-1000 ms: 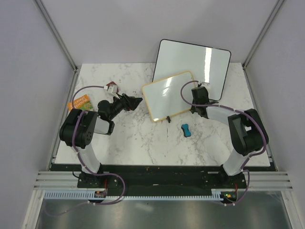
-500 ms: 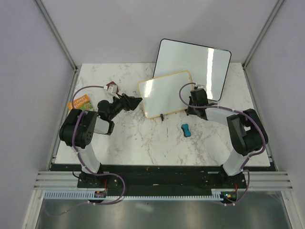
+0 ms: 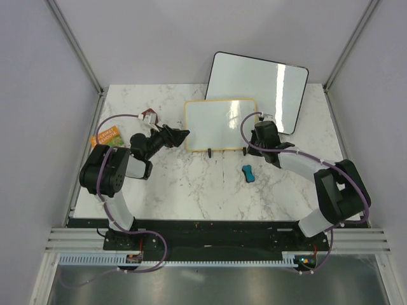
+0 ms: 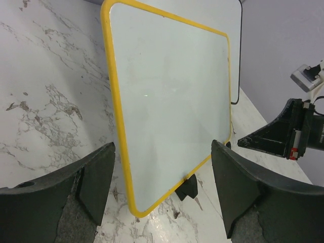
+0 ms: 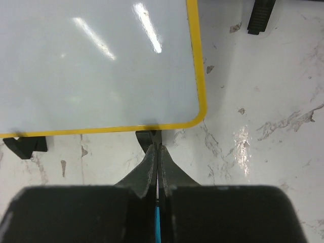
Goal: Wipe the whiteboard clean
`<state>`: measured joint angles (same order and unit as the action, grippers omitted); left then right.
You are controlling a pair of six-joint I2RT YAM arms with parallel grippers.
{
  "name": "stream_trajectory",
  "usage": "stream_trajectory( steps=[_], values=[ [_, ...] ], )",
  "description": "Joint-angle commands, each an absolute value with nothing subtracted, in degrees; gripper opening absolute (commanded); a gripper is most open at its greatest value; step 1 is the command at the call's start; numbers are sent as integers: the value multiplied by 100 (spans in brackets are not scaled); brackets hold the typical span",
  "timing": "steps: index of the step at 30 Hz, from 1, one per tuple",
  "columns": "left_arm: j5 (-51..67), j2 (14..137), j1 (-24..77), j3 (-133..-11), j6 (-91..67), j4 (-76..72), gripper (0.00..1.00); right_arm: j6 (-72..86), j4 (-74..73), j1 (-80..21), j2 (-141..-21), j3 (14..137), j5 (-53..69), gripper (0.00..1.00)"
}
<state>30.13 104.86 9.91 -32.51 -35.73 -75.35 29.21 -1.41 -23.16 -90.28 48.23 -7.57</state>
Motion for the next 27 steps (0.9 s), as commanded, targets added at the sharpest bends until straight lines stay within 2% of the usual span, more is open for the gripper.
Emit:
stream_trajectory(
  steps=[1,8,12,14,15,16,17,20,24,27],
  values=[
    [2945,10477,932,-3270,-3551,-8385,83,2997,-368,-2355,-8456,4825,-984,0],
    [2575,10354,853,-3094,-3516,-8393,83,2769,-729,-2347,-7841,4843,-1591,0],
    [2961,10170,853,-3120,-3524,-8464,83,2646,-791,-2355,-7402,4764,-1328,2],
    [3608,10012,861,-3138,-3568,-8403,99,2558,-800,-2355,-7208,4632,-1292,37],
    [3682,9872,879,-3120,-3594,-8237,99,2488,-817,-2347,-6946,4562,-1301,54],
    [3744,9574,905,-3024,-3603,-8009,99,2444,-800,-2355,-6778,4466,-1318,91],
    [3892,9380,984,-2928,-3543,-7911,99,2426,-782,-2355,-6602,4256,-1362,98],
    [3649,8501,1107,-2392,-3332,-7376,99,2303,-782,-2355,-5751,3912,-1573,98],
    [3060,7271,1230,-2172,-2709,-5366,99,2276,-870,-2355,-5099,3604,-2222,98],
    [2480,6418,1336,-2022,-2225,-4452,99,2259,-739,-2347,-4799,3393,-2846,98]
  ],
)
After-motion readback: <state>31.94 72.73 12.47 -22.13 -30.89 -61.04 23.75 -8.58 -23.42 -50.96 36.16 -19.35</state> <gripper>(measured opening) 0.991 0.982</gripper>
